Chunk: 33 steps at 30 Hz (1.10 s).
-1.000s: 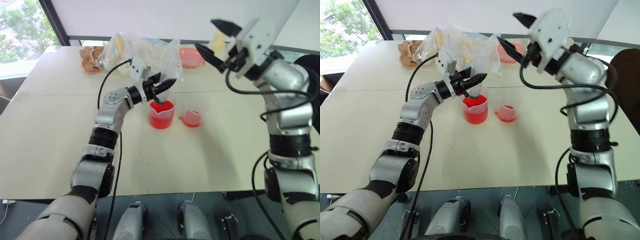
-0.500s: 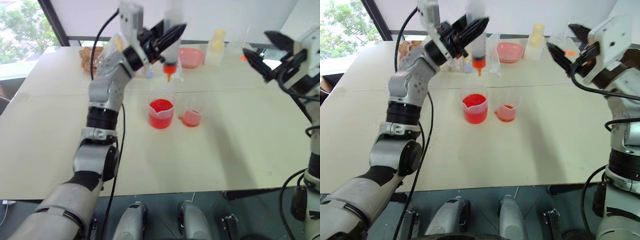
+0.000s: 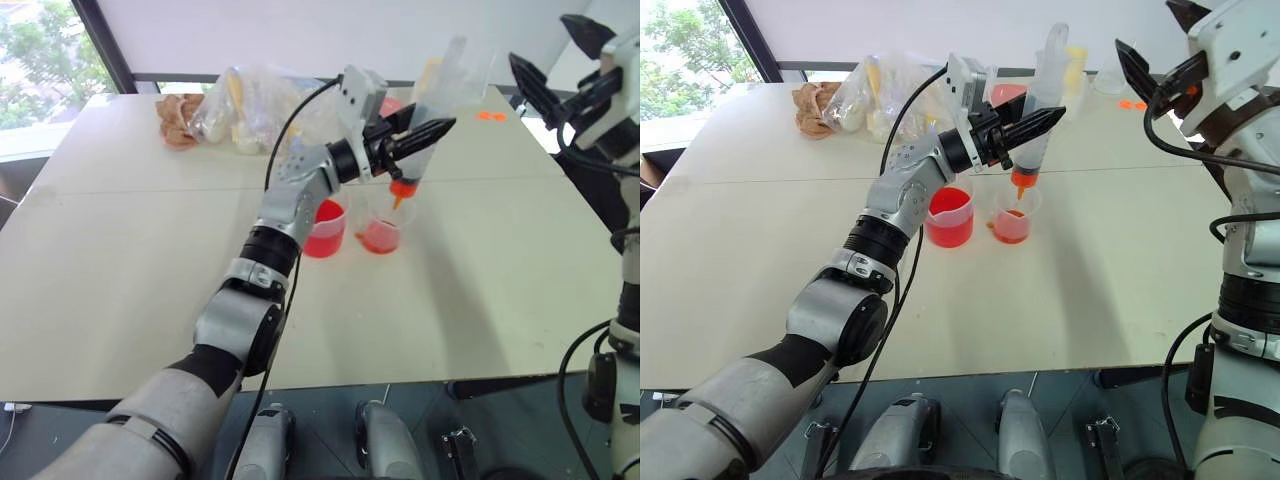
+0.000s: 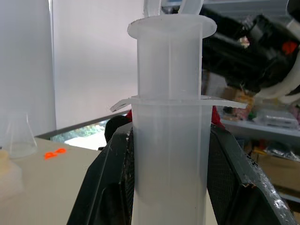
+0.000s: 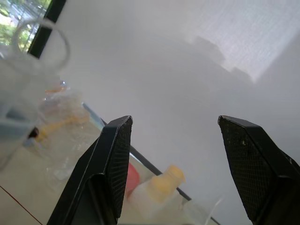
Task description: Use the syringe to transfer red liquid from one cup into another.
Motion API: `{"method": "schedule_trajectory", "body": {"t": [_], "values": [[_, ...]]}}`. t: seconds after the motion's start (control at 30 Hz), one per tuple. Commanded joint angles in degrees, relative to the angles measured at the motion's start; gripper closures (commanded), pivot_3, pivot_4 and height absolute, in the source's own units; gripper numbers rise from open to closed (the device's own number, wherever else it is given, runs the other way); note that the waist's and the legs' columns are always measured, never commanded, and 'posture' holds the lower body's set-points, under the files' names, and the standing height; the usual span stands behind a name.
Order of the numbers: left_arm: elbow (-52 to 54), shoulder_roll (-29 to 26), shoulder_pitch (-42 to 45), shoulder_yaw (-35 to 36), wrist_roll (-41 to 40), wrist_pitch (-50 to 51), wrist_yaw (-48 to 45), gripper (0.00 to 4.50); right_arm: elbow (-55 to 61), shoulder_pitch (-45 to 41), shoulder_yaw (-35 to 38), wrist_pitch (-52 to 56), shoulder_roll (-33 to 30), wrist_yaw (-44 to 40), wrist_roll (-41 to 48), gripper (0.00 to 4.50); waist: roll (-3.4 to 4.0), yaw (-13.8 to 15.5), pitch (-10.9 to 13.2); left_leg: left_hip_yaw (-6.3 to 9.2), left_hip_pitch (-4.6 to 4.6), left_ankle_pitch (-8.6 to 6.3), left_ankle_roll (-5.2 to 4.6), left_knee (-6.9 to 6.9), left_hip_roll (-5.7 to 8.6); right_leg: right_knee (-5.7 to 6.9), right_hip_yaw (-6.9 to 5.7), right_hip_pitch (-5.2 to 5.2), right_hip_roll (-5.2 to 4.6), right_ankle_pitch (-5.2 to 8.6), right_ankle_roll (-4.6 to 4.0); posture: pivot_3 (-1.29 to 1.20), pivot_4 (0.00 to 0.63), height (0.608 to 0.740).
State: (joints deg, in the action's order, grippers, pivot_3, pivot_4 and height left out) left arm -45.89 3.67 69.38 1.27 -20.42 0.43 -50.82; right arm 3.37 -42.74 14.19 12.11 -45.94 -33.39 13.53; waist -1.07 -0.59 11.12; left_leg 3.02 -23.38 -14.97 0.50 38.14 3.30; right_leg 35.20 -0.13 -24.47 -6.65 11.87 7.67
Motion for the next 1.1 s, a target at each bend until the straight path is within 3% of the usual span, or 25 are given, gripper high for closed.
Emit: {"method": "schedule_trajectory", "body": {"t": [0.03,0.67,0.77,0.87,1.1], "values": [[-1.7,0.7,2.4,0.4,1.0,-3.4,-0.5,3.02,3.2,-2.7,-1.3,-0.2,1.2,-0.3,0.9,1.5,0.0,0.0,0.0,0.0,0.0,0.0,0.0,0.0,0.0,0.0,0.0,0.0,-0.01,0.0,0.0,0.0,0.15,0.74],[-4.1,0.7,1.6,-1.0,4.8,-7.0,-2.4,3.02,2.2,-2.9,-5.1,-1.2,4.9,-3.3,1.0,1.5,0.0,0.0,0.0,0.07,-0.01,-0.01,-0.01,0.0,0.02,0.0,-0.01,0.0,0.0,0.0,0.0,0.0,0.15,0.74],[-4.9,0.7,1.8,-0.6,5.3,-7.7,-2.1,3.02,1.7,-3.2,-5.4,-2.1,5.1,-3.8,0.9,2.76,0.0,0.0,0.0,0.07,-0.01,-0.01,-0.01,0.0,0.02,0.0,-0.01,0.0,0.0,0.0,0.0,0.0,0.15,0.74],[-5.1,0.8,1.9,-0.4,5.6,-8.0,-2.0,3.02,1.4,-3.3,-5.6,-2.4,5.2,-3.9,0.8,4.34,0.0,0.1,0.0,0.07,-0.02,-0.01,-0.01,0.0,0.02,0.0,-0.01,0.0,0.0,0.0,0.0,0.0,0.15,0.74],[-5.0,1.1,2.5,0.2,5.4,-8.1,-1.1,3.02,2.9,-1.0,-7.4,0.1,5.6,-6.0,1.9,4.43,0.0,0.0,0.0,0.08,-0.02,-0.01,-0.01,0.0,0.02,0.0,-0.01,0.0,0.0,0.0,0.0,0.0,0.15,0.74]]}}
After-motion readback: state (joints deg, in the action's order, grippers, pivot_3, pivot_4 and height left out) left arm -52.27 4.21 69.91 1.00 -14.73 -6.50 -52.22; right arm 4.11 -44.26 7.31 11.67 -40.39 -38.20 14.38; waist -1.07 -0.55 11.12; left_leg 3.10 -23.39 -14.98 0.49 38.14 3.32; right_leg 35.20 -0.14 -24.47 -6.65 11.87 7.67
